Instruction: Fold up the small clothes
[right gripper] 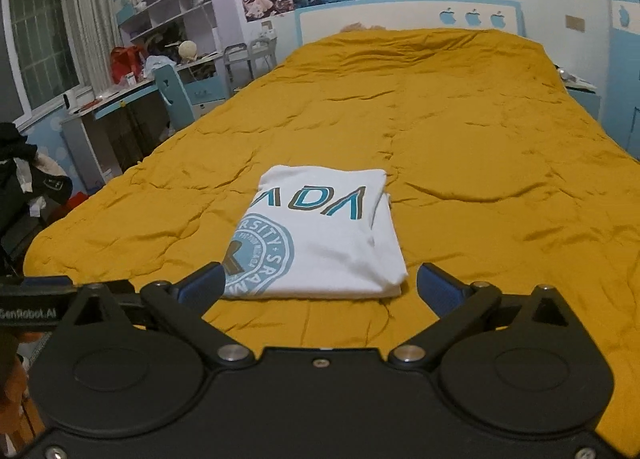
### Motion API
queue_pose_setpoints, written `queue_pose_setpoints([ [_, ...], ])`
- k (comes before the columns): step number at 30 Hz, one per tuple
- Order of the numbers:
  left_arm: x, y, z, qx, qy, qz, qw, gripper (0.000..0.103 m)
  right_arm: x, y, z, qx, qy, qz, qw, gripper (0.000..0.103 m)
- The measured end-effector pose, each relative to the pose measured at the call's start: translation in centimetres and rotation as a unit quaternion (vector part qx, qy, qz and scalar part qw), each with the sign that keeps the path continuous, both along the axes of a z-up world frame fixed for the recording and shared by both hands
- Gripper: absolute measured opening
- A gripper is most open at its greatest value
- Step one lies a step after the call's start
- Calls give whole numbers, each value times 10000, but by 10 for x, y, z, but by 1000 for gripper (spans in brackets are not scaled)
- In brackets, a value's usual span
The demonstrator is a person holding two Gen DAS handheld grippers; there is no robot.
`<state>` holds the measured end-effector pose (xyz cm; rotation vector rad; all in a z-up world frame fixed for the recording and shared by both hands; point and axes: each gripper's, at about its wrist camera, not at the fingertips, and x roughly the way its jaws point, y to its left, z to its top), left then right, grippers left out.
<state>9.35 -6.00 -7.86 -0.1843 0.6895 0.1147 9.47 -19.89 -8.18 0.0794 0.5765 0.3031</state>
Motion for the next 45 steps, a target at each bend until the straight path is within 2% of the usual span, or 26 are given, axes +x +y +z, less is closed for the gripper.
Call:
queue_pose_setpoints([
  [5, -23, -5, 6, 113, -8, -25, 9999, 103, -20, 0, 8, -73, 78, 126, 9999, 103],
  [18, -62, -5, 14, -14, 115, 105, 9999, 103, -59, 4, 13, -296, 166, 255, 9991, 103],
  [45, -61, 0, 15, -93, 323, 219, 9992, 103, -65, 6, 12, -312, 233, 219, 9990, 103],
])
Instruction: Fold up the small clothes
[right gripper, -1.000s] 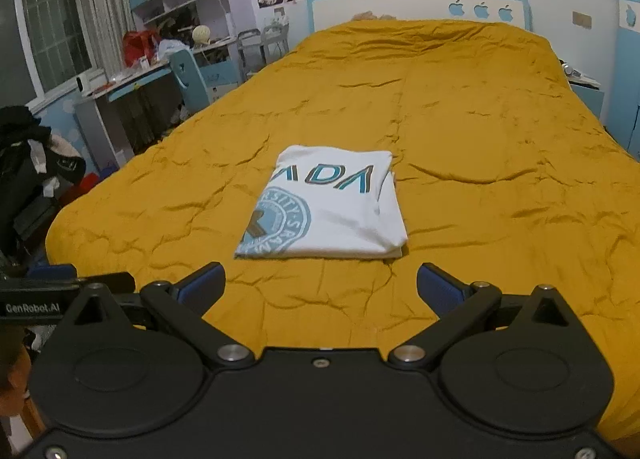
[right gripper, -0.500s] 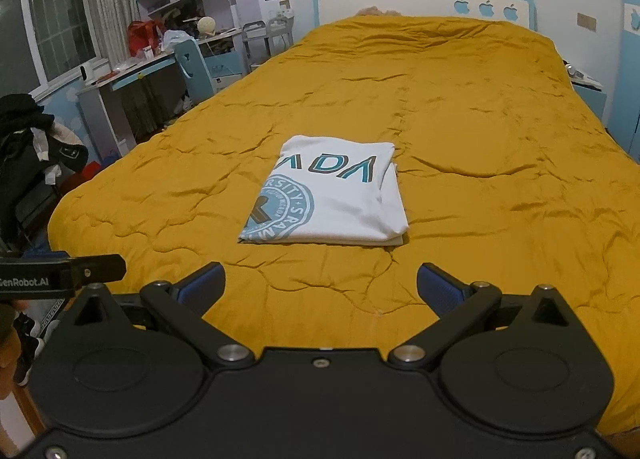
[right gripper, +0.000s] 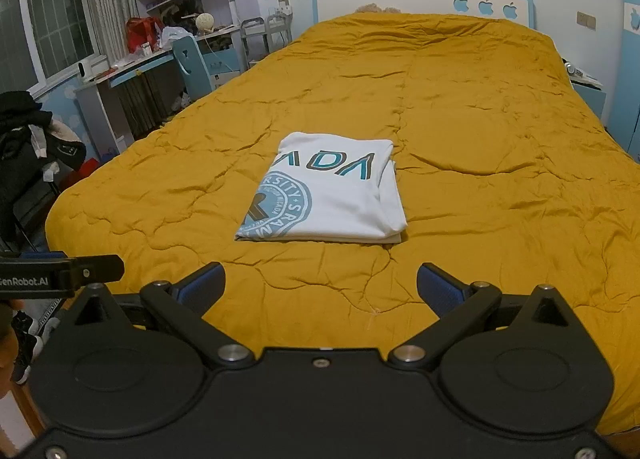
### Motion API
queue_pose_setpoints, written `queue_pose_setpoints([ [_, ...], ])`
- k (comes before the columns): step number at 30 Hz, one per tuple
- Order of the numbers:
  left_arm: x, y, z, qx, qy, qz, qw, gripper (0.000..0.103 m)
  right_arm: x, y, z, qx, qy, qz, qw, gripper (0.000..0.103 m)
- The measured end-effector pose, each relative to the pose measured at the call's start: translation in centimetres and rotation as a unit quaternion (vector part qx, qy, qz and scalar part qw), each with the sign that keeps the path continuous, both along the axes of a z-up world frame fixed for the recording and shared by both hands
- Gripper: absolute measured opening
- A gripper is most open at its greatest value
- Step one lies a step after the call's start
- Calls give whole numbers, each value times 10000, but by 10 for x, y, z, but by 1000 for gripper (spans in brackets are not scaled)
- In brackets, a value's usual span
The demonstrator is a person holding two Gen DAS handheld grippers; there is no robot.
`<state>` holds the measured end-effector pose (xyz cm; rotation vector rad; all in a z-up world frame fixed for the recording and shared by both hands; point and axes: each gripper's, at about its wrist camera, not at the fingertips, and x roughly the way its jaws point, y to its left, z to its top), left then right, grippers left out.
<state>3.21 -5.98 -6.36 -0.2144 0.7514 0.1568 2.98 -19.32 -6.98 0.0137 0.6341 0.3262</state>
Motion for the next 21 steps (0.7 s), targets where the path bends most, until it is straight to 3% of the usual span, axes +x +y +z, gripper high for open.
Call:
queue_pose_setpoints([
  [21, 3, -3, 1, 37, 122, 13, 9999, 103, 1, 0, 0, -25, 9, 3, 10000, 103],
])
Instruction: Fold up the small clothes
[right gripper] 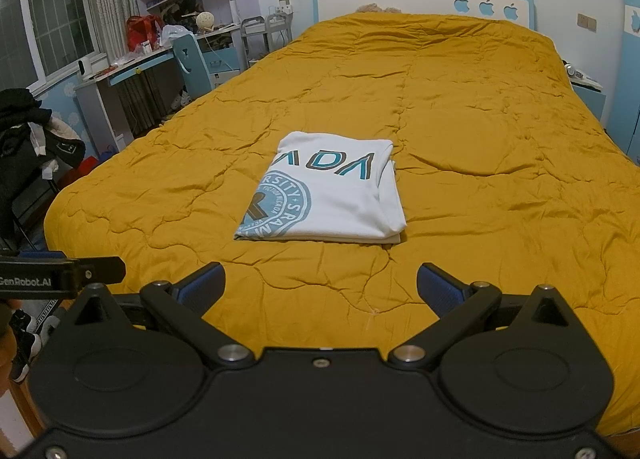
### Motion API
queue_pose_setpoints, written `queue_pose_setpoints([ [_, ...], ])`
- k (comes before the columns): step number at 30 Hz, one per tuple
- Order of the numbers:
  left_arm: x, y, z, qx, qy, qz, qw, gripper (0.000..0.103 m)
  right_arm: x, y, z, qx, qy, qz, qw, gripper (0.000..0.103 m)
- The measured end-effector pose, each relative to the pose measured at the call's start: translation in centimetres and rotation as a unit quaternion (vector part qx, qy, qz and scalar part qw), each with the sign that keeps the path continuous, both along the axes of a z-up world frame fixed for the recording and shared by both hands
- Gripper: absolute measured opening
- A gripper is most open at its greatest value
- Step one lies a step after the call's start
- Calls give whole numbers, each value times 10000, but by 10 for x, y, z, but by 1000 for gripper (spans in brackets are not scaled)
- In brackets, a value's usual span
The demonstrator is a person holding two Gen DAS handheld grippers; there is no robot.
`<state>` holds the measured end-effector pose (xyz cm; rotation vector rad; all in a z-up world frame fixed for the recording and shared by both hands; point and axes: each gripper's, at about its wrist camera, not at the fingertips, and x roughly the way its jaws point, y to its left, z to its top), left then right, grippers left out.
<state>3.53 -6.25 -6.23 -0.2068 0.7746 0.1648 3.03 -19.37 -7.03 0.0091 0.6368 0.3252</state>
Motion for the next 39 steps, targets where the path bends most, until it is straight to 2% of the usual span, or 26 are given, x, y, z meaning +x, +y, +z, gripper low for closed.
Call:
queue_pose_setpoints([
  [27, 4, -4, -3, 110, 58, -19, 9999, 103, 4, -4, -4, -21, 62, 12, 10000, 103],
  [34, 1, -9, -1, 116, -88, -224, 9996, 103, 4, -4, -4, -32, 67, 15, 10000, 103],
  [39, 0, -11, 1, 304, -237, -186, 9991, 103, 7, -7, -3, -67, 71, 10, 10000, 103],
])
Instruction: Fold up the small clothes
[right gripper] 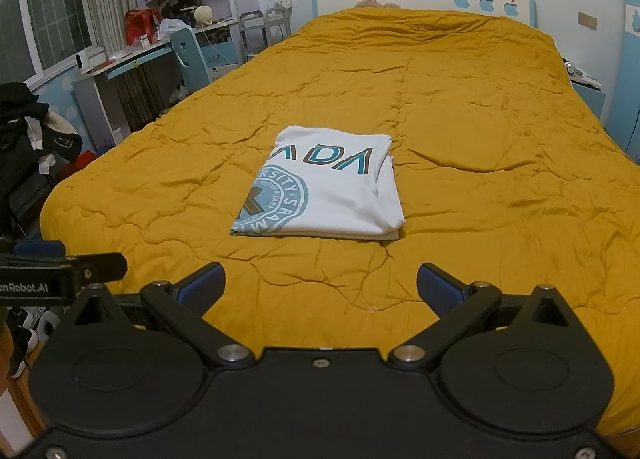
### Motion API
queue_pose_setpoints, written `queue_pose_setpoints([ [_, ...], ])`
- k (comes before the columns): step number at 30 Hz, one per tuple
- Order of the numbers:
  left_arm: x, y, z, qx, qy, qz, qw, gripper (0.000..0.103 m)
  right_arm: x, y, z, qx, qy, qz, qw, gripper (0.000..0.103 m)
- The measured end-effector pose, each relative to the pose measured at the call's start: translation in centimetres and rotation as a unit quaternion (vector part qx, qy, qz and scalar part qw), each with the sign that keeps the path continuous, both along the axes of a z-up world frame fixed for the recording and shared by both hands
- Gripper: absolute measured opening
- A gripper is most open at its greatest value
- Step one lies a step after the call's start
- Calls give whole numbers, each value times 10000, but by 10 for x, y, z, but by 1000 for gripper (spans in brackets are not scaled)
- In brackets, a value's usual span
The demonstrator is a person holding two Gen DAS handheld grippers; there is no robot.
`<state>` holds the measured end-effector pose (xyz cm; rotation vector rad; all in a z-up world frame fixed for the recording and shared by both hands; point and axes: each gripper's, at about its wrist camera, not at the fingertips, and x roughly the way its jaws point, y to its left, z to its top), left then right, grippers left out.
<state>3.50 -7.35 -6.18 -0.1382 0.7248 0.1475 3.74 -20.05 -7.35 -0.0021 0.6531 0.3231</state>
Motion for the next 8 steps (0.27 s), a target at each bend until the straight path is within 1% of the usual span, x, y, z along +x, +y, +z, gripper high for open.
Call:
queue_pose_setpoints([
  [8, 3, 1, 0, 2, 17, -49, 10000, 103, 0, 0, 0, -14, 7, 17, 10000, 103],
])
